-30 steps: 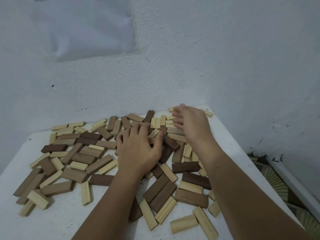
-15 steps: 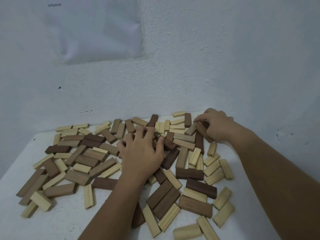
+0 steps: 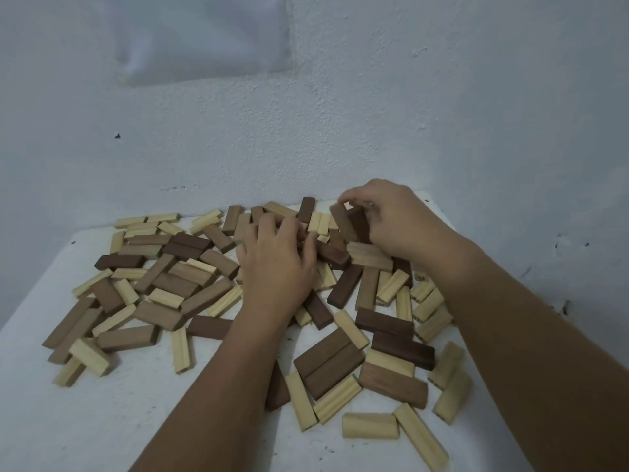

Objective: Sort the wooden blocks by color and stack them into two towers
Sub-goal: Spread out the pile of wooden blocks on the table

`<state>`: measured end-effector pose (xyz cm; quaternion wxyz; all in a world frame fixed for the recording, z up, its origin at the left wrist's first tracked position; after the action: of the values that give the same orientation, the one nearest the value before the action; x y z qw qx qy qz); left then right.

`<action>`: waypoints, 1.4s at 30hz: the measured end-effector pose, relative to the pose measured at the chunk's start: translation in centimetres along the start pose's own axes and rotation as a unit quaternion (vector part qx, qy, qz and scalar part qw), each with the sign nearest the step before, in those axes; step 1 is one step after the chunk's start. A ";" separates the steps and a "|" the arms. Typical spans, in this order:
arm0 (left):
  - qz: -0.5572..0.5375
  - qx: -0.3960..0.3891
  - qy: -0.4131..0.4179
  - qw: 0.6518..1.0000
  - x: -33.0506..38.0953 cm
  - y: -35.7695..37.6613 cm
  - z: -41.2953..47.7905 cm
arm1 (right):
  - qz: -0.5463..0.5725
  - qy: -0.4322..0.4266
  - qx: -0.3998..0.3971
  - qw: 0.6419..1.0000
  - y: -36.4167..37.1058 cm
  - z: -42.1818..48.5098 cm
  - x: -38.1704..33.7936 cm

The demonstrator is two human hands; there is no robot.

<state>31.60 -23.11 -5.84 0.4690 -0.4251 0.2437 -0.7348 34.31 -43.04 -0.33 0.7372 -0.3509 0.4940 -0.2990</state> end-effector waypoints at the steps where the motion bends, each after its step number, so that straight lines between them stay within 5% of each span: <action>1: -0.005 0.012 0.000 1.000 0.0 0.0 0.0 | 0.007 -0.005 -0.022 1.000 0.4 -0.4 -0.7; 7: -0.129 0.033 0.006 0.991 -0.9 -2.3 1.0 | 0.008 0.077 -0.094 0.993 -2.1 -6.5 -1.3; 11: -0.149 -0.114 -0.002 0.982 -0.3 -7.6 -0.9 | -0.130 0.166 -0.346 0.914 -5.3 -12.8 -2.2; 13: -0.100 -0.204 0.043 0.973 1.0 -11.0 -4.6 | -0.151 0.166 -0.397 0.890 -5.6 -15.2 -3.7; 18: 0.070 -0.353 0.146 0.921 2.6 -13.7 -13.4 | -0.217 0.147 -0.374 0.890 -3.8 -16.3 -6.6; 23: 0.089 -0.279 0.168 0.941 2.2 -11.9 -13.8 | -0.230 0.139 -0.336 0.903 -3.1 -15.8 -8.7; 28: 0.077 -0.299 0.179 0.934 2.5 -11.9 -11.9 | -0.294 0.095 -0.338 0.889 -1.5 -15.5 -10.6; 35: 0.036 -0.249 0.168 0.953 2.0 -10.3 -11.3 | -0.203 0.066 -0.306 0.928 -1.1 -14.7 -10.7; 42: -0.032 -0.163 0.121 0.979 1.0 -10.5 -12.3 | -0.226 0.059 -0.266 0.935 -0.5 -15.1 -10.7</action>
<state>15.81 -19.91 -3.90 0.3370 -0.4115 0.4010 -0.7459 16.51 -38.31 1.59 0.4992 -0.6184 0.5056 -0.3357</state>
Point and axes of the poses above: each hand's wrist, its own z-axis towards the middle knuckle, its own y-axis out of the palm, x = y × z, the point moved 1 cm from there along z, towards the middle knuckle, and after that the axes turned 1 degree about -z, right-handed, at the moved point
